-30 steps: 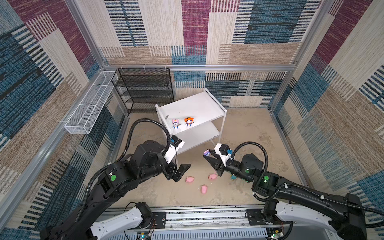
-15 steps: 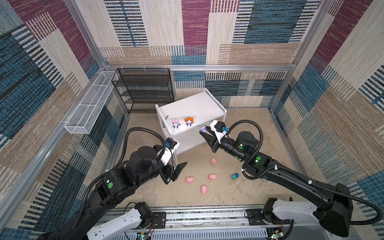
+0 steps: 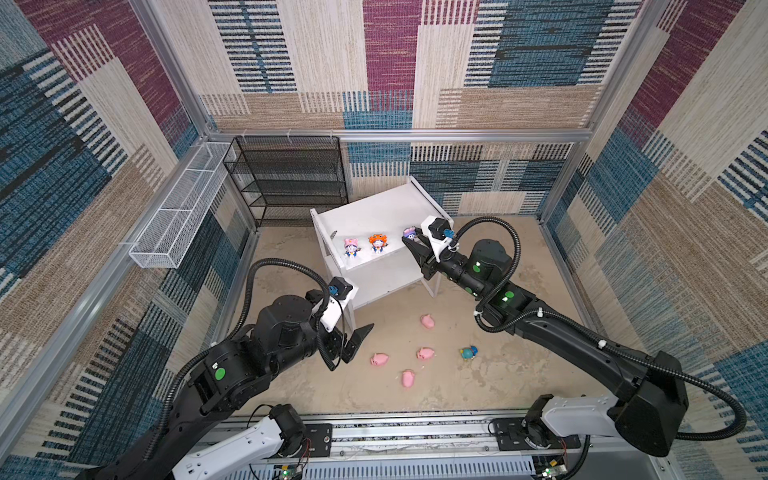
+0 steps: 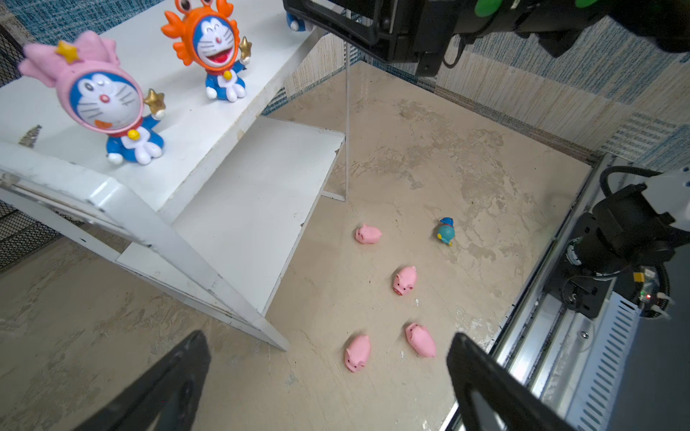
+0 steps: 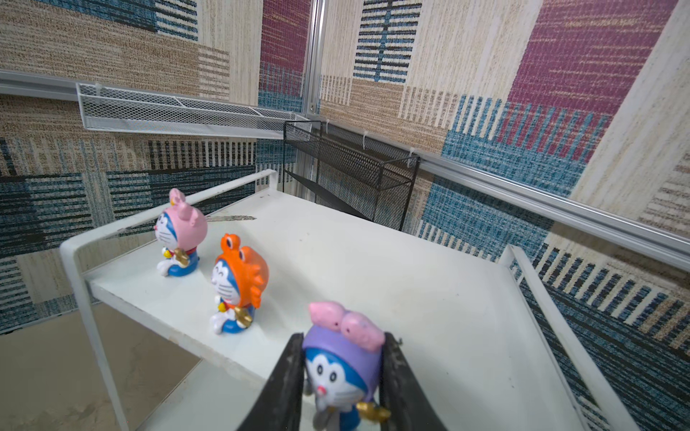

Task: Place and organize the plastic toys onto the shelf
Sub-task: 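Carry the purple figure over the shelf with the right gripper while the left retracts, then lower the purple figure beside the orange crab-hat figure and open the right gripper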

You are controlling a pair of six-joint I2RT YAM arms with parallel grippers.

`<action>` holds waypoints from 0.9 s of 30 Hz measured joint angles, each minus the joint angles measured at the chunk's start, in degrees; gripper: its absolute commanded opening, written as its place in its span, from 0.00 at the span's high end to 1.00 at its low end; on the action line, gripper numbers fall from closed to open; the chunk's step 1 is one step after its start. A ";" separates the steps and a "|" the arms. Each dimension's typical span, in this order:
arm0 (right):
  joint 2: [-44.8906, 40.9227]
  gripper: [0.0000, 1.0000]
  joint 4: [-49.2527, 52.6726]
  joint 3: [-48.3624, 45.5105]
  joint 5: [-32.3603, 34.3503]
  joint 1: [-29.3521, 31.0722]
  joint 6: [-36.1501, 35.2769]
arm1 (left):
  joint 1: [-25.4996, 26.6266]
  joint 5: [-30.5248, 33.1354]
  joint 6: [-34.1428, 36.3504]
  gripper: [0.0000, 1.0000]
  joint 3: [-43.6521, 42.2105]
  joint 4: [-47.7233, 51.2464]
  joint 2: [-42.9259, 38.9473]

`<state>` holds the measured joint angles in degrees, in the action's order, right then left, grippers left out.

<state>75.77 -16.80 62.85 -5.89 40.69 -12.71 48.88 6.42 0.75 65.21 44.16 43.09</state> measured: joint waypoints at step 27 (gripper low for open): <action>2.36 0.69 1.75 1.62 -7.13 -0.63 -1.03 | -0.11 0.72 0.00 0.01 3.91 -4.90 4.48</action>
<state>78.13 -15.05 64.47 -13.02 40.05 -13.74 48.77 7.14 0.75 69.12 39.27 47.57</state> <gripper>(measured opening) 0.315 0.991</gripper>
